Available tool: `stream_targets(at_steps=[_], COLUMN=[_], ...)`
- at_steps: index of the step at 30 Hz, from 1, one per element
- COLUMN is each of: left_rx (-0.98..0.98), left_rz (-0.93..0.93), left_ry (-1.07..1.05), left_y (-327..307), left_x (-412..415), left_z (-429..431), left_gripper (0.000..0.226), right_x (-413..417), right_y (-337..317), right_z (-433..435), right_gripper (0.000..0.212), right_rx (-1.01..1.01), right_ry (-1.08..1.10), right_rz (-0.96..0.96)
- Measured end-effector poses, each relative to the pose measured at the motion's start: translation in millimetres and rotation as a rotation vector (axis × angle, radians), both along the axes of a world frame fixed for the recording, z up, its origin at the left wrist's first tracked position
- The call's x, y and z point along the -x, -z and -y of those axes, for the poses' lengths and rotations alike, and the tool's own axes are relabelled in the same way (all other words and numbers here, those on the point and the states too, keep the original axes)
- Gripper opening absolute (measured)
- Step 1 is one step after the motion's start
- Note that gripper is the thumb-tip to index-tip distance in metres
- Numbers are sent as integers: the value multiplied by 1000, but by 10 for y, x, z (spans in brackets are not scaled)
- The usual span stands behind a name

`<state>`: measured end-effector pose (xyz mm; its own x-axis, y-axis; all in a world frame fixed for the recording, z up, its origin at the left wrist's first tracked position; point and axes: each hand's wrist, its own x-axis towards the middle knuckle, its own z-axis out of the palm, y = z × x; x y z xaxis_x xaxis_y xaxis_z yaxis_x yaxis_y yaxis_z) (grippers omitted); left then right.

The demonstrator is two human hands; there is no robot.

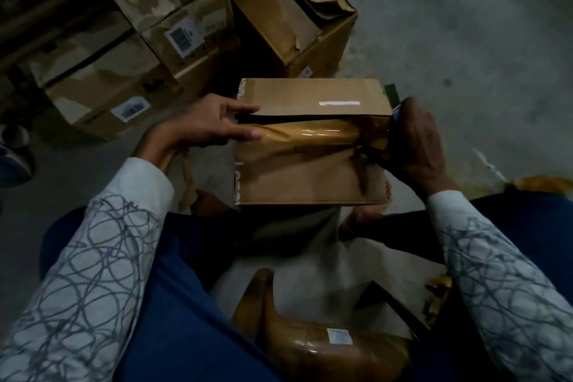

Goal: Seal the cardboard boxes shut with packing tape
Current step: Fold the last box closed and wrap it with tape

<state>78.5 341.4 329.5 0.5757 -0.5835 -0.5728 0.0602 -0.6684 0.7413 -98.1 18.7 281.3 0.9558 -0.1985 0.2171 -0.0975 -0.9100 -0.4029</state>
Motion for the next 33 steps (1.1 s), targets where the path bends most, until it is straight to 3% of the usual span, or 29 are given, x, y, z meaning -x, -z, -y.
stream_targets(at_steps=[3, 7, 9, 11, 15, 20, 24, 28, 33], left_rx=[-93, -37, 46, 60, 36, -34, 50, 230, 76], left_rz=[22, -145, -282, -294, -250, -9, 216, 321, 354], left_ry=[93, -81, -204, -233, -174, -94, -100, -104, -74], left_y=[160, 274, 295, 299, 275, 279, 172, 28, 142], left_x=[97, 157, 200, 209, 182, 188, 163, 173, 49], left_z=[-62, -74, -16, 0, -47, -84, -82, -167, -323], left_gripper=[77, 71, 55, 42, 42, 71, 57, 25, 20], right_x=[45, 139, 200, 217, 106, 29, 56, 28, 64], right_y=[-70, -485, -652, -721, -538, -26, 99, 65, -224], right_z=[87, 204, 274, 301, 191, 74, 23, 51, 54], right_gripper=[77, 82, 77, 75, 77, 70, 71, 75, 69], right_rx=[-148, -275, -326, -372, -313, -96, -42, -88, -340], right_ry=[-52, -22, 7, 25, 23, 9, 61, 48, 57], right_rz=[-114, -39, 0, 9, -74, -94, -73, -106, -14])
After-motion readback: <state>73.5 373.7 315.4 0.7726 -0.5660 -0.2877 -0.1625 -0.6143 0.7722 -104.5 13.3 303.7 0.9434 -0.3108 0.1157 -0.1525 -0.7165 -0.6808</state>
